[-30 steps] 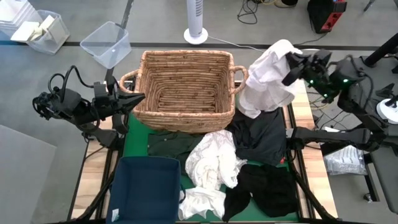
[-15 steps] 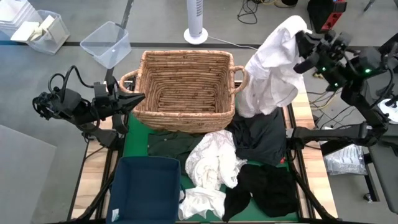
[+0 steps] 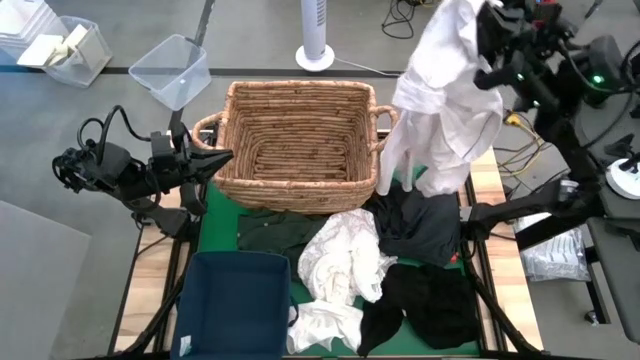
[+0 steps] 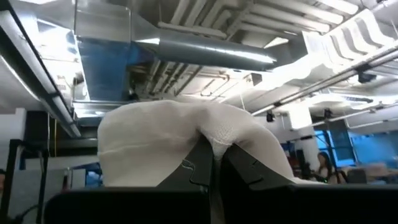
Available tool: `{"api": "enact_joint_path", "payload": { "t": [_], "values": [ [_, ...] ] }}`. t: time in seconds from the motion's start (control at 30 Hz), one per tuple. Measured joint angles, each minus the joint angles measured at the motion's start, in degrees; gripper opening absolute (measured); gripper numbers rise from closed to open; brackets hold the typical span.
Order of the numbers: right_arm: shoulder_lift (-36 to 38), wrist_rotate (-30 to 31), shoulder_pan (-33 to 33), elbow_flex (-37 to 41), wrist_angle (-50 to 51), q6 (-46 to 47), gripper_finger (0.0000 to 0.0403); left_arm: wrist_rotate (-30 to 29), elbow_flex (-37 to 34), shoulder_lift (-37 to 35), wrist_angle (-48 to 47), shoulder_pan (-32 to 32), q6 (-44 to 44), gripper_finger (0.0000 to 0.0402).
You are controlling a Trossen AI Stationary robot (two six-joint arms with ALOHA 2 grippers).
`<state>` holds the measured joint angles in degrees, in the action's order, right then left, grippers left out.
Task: Sort clothes
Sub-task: Put the white shirt into the laundry basket
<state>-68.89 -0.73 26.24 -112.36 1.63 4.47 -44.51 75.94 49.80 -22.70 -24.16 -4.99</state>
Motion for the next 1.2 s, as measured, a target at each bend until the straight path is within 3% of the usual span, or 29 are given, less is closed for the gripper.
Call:
{"api": "enact_joint_path", "payload": {
  "t": [0.37,0.83,1.2],
  "values": [
    [-16.3,-5.5,0.0,-22.4,-0.6,1.1,0.0008,0.0,0.0,0.0,6.6,0.0,1.4,0.0],
    [-24.7,-5.7,0.0,-22.6,-23.3,9.9,0.0008,0.0,0.0,-0.1,14.8,0.0,2.4,0.0],
    [-32.8,-1.4,0.0,-22.6,-38.0,13.7,0.0008,0.0,0.0,-2.4,19.7,0.0,9.3,0.0]
  ]
}}
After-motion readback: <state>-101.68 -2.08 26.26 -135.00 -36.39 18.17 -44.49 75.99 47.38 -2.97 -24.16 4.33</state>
